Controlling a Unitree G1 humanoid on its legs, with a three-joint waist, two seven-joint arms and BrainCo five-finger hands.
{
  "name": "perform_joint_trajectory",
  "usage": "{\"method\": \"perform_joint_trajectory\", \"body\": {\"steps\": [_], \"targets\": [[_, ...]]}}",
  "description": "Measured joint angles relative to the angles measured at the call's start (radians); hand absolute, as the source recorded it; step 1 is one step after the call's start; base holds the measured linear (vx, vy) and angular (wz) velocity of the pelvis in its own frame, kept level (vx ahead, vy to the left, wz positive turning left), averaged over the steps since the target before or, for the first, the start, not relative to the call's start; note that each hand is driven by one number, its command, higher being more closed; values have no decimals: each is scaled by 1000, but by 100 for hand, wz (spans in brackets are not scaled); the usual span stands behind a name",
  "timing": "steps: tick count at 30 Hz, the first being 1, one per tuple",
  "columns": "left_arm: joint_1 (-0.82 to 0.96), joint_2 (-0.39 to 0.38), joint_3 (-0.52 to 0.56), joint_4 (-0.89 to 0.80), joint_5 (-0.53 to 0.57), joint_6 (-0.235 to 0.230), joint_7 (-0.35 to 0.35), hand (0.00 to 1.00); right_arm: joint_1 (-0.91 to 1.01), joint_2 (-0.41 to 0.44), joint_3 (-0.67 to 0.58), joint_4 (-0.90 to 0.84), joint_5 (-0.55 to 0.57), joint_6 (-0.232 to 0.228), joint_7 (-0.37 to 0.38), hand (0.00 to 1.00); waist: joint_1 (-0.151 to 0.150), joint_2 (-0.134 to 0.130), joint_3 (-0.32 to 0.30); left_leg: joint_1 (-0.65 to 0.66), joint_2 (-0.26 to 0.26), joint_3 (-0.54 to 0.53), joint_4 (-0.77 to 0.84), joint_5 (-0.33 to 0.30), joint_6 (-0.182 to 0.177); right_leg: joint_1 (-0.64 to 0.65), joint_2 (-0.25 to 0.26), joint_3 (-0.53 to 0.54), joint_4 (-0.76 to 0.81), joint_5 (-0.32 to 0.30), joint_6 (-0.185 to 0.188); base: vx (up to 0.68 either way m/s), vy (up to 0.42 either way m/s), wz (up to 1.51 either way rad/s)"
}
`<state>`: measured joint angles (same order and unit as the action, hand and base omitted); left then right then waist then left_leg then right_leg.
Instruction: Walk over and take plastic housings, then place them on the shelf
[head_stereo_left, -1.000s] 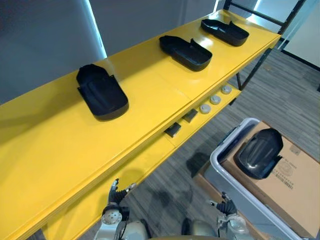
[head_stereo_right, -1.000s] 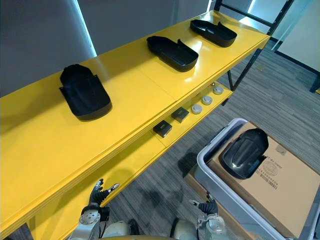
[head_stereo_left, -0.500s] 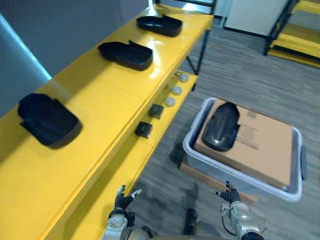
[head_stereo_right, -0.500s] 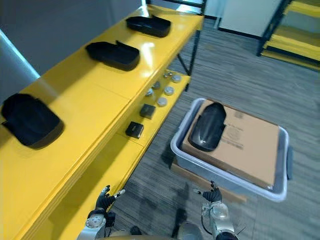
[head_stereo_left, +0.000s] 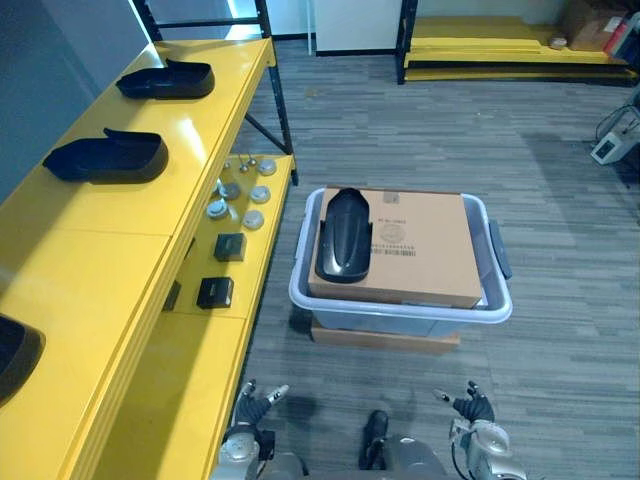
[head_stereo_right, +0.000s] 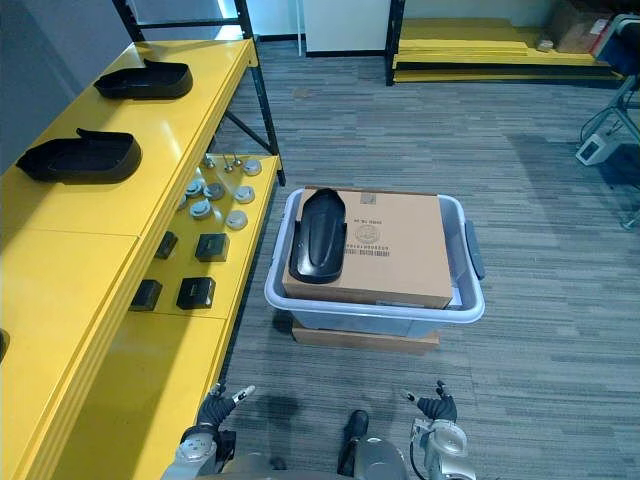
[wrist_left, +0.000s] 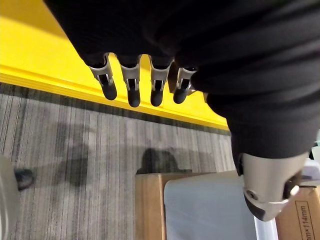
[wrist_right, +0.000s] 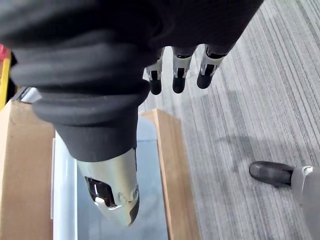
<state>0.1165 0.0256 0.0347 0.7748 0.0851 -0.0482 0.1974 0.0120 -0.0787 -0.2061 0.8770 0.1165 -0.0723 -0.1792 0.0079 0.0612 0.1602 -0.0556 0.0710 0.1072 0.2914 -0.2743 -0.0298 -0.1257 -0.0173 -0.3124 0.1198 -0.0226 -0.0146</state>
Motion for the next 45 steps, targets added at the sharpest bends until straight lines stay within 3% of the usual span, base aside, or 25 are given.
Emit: {"method": "perform_joint_trajectory", "body": {"steps": [9,11,12,13,14,17,21,24,32,37,45], "targets": [[-31,24,0,21,-3,1,0,0,17,5,0,0,-2,1,5,0,-21,-8,-5,40,-33,34,10,-7,17,23,-8,75,-43,41,15,167,125,-26],[-35,24,1,21,-4,1,0,0,16,3,-2,0,-1,1,4,0,-19,-21,-11,23,-69,29,82,16,-1,59,-41,89,-74,49,23,186,165,-8],[-32,23,1,30,-3,-4,0,0,11,10,-8,1,-1,0,4,0,-13,-57,-8,-4,-92,10,98,1,36,75,-84,101,-84,54,30,121,185,1],[-25,22,0,35,-3,-5,0,0,20,7,-23,1,-1,-1,3,0,-19,-42,-25,20,-82,1,-68,43,18,89,-90,92,-97,61,42,86,150,3],[-17,19,1,35,-3,-6,0,0,23,-4,-32,1,-1,-2,3,0,-20,-36,-29,24,-57,-1,-129,105,27,96,-76,88,-110,63,58,106,129,-8],[-8,42,3,43,-3,-2,1,0,23,10,-38,-5,-1,0,3,0,3,-59,-47,38,-100,19,-138,112,41,111,-113,95,-145,75,88,86,125,-6],[16,61,3,42,-3,1,0,0,22,24,-137,-14,-1,1,-9,0,6,-84,-52,69,-123,16,-137,112,41,157,-135,91,-169,85,100,68,108,9],[23,62,0,42,0,1,-1,0,14,-1,-221,-86,2,1,-38,0,5,-88,-55,73,-133,9,-137,112,42,167,-144,86,-177,89,106,24,35,2],[26,59,-6,40,7,-2,-2,0,-46,-115,-244,-457,-14,-11,-115,0,2,-88,-56,66,-138,-38,-156,127,67,174,-138,60,-209,89,106,-46,-46,7],[61,54,-34,38,7,-7,-4,0,-117,-139,-149,-626,-87,-37,-124,0,-10,-89,-56,62,-134,-80,-195,143,82,167,-129,25,-215,98,111,-86,-59,18],[65,54,-33,16,6,-19,-21,0,-254,-136,42,-603,-213,-25,-100,0,13,-91,-53,21,-148,-112,-244,194,86,118,-140,3,-218,125,113,-81,-6,11]]}}
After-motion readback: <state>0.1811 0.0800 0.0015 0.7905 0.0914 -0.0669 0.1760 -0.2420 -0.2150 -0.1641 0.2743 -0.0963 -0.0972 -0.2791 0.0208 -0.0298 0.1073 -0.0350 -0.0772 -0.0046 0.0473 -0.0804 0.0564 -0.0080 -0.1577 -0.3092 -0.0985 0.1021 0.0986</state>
